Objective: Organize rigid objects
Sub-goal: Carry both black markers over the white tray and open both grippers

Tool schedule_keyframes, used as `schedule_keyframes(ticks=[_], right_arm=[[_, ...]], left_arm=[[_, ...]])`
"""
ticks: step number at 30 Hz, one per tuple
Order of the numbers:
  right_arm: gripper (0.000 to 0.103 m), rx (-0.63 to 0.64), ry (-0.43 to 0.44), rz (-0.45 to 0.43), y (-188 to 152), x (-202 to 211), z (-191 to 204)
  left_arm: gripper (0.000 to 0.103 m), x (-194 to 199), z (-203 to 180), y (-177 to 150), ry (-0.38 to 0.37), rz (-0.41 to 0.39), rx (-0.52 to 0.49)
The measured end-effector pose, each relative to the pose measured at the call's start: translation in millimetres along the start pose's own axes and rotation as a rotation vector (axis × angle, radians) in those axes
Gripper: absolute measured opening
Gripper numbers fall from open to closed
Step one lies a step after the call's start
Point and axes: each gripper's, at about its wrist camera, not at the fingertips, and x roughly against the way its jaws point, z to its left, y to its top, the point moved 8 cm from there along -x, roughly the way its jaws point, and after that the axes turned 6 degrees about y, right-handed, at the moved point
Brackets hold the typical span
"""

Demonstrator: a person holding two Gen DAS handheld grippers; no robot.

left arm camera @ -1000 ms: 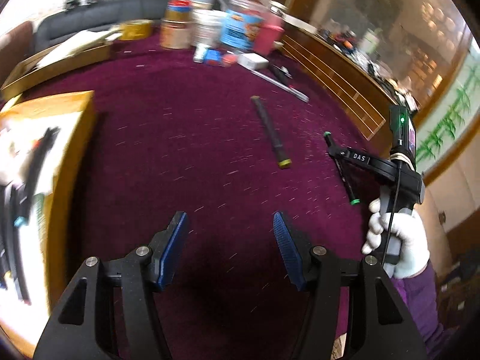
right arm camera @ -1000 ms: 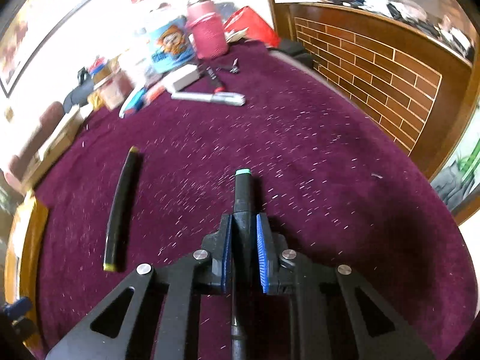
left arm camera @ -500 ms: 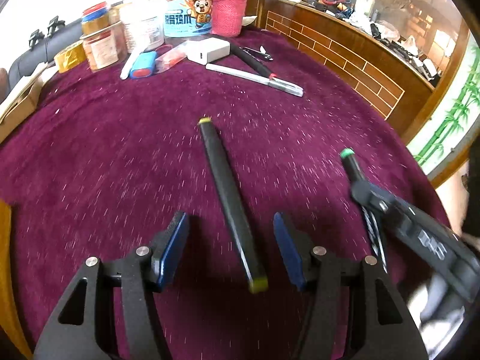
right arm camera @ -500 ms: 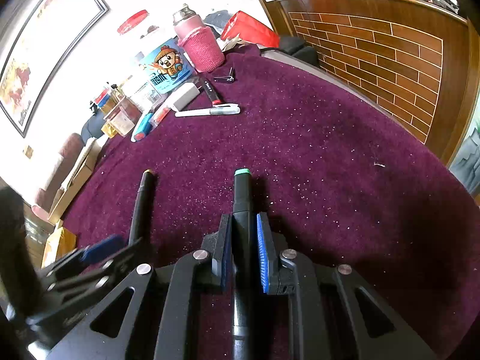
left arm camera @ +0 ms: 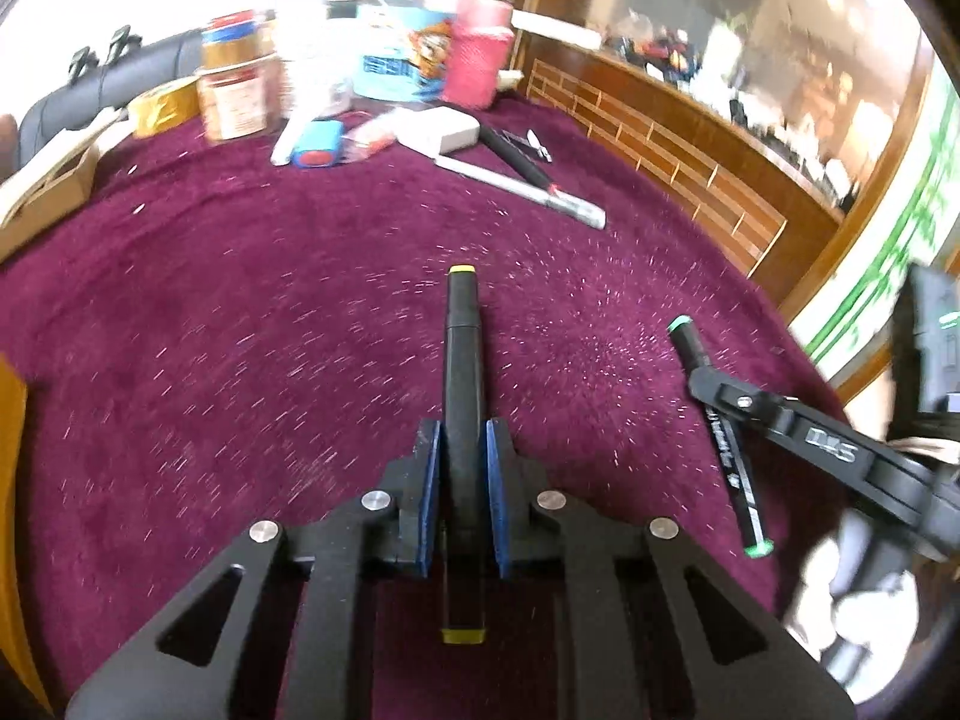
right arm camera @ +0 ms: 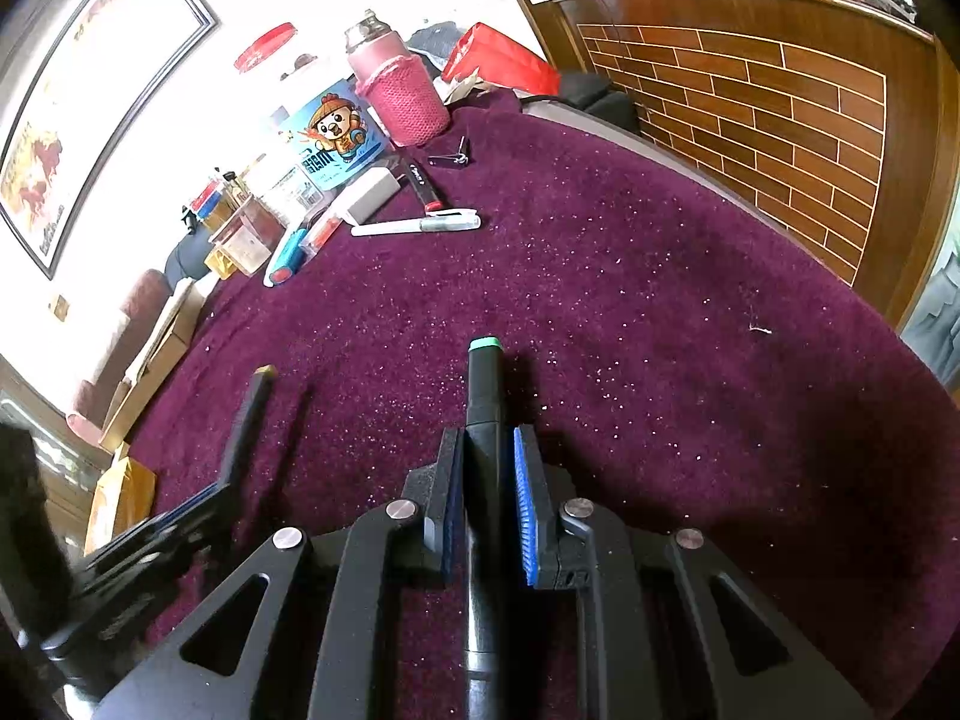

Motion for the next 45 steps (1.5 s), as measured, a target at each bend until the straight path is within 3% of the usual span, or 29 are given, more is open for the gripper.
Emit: schedule_keyframes(ticks=[8, 13, 18, 26, 34, 39, 45], right_arm=[[0.014, 0.038, 0.001, 0.022, -2, -1, 8], [0.014, 0.004, 0.111, 0.056, -10, 12, 30], [0.014, 0.058, 0.22, 0.098, -24, 23, 86], [0.014, 0.232, 0.408, 0.219, -76, 19, 217], [0.014, 0.352, 0.547, 0.375, -145, 4, 323], [0.014, 0.374, 0.585, 0.458, -186, -10, 361], [0.015, 0.4, 0.567, 0.527, -226, -31, 382]], left_arm=[[0.012, 68, 48, -15, -0.103, -0.102, 0.161], [0.012, 112, 76, -26, -0.154, -0.162, 0.239], [0.012, 157, 122, -46, -0.161, -0.218, 0.334], [0.012, 205, 218, -102, -0.054, -0.269, 0.533], [0.012, 217, 291, -144, 0.062, -0.282, 0.679], [0.012, 211, 327, -169, 0.131, -0.256, 0.746], [0.013, 207, 347, -179, 0.189, -0.246, 0.77]])
